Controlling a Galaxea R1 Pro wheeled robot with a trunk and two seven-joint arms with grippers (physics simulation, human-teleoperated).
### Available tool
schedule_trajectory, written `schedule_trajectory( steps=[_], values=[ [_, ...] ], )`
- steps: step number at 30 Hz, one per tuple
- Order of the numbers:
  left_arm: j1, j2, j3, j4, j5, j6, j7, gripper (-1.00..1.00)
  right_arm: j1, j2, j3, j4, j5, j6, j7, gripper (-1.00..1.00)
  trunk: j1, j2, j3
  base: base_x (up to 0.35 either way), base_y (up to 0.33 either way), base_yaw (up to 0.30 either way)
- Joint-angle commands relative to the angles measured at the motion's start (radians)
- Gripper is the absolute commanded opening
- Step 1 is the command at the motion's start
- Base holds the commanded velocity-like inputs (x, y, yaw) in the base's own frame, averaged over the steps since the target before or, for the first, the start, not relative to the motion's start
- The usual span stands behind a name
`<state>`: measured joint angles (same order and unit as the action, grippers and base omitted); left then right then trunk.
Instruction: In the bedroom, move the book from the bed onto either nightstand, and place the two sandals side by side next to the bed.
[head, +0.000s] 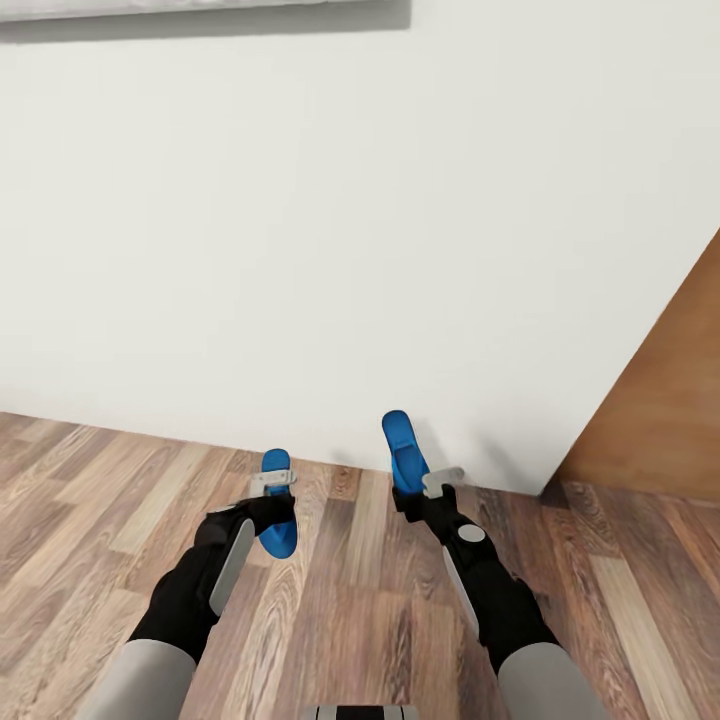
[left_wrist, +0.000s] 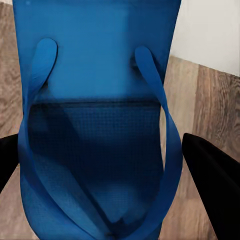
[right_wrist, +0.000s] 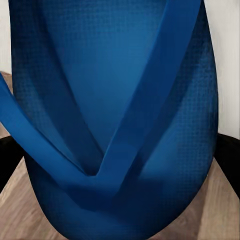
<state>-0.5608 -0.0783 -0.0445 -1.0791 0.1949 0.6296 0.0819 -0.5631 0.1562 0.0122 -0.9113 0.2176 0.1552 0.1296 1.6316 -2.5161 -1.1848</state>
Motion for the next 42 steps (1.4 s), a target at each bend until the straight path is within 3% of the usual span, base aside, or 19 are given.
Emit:
schedule_trajectory(
  steps=[1,42],
  values=[
    [-0.001,0.000,-0.002,-0.001,0.010,0.004,0.009,-1.00,0.000,0.000,-0.002,-0.001,0.010,0.006,0.005,-1.00,-0.001,0.000,0.003,0.000,0.000,0.281],
    [-0.001,0.000,0.000,0.018,0.011,0.004,0.009,-1.00,0.000,0.001,0.000,0.006,0.012,0.006,0.005,-1.00,-0.019,0.010,0.162,0.000,0.000,0.281]
  ],
)
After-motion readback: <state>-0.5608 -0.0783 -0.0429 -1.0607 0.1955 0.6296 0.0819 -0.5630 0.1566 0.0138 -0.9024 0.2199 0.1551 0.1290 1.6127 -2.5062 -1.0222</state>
